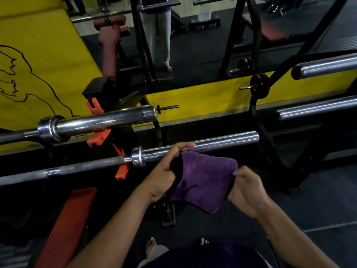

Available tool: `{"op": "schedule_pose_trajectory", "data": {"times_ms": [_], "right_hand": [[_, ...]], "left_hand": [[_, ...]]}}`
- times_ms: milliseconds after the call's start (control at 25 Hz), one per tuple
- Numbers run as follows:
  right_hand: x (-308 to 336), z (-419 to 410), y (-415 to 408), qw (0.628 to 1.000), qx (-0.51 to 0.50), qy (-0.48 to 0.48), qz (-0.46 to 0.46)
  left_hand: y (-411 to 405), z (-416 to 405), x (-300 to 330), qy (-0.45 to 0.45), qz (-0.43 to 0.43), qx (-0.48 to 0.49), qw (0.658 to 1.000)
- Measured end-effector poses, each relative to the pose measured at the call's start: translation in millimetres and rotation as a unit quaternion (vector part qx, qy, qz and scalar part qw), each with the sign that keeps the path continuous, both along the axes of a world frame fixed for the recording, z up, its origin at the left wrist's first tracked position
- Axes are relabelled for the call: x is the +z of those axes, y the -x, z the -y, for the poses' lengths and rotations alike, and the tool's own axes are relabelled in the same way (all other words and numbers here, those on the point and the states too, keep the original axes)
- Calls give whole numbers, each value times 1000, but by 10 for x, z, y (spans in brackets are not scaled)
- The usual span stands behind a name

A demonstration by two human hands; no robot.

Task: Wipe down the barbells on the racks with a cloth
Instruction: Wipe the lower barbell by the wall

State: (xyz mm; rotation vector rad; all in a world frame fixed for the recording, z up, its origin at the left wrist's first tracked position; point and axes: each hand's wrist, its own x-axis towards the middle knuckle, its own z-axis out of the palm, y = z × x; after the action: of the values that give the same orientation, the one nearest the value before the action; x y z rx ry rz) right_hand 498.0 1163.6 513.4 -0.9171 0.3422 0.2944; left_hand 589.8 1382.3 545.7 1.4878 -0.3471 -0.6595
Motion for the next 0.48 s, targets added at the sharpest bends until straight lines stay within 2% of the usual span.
{"op": "schedule_pose_trajectory", "data": {"times_ms": [120, 240, 360, 480], "right_hand": [[48, 104, 8, 993, 67, 81, 56], [167, 233, -25, 969, 134, 139, 154], [218, 250, -50, 943, 131, 240, 189], [274, 193, -15, 917, 98, 328, 205]], "left_hand": [[-89, -24, 78, 11, 55, -11, 998], [-156, -38, 133, 14, 44, -4, 999], [-183, -22, 149, 5, 71, -12, 997], [-187, -19, 170, 34, 115, -16, 993]]}}
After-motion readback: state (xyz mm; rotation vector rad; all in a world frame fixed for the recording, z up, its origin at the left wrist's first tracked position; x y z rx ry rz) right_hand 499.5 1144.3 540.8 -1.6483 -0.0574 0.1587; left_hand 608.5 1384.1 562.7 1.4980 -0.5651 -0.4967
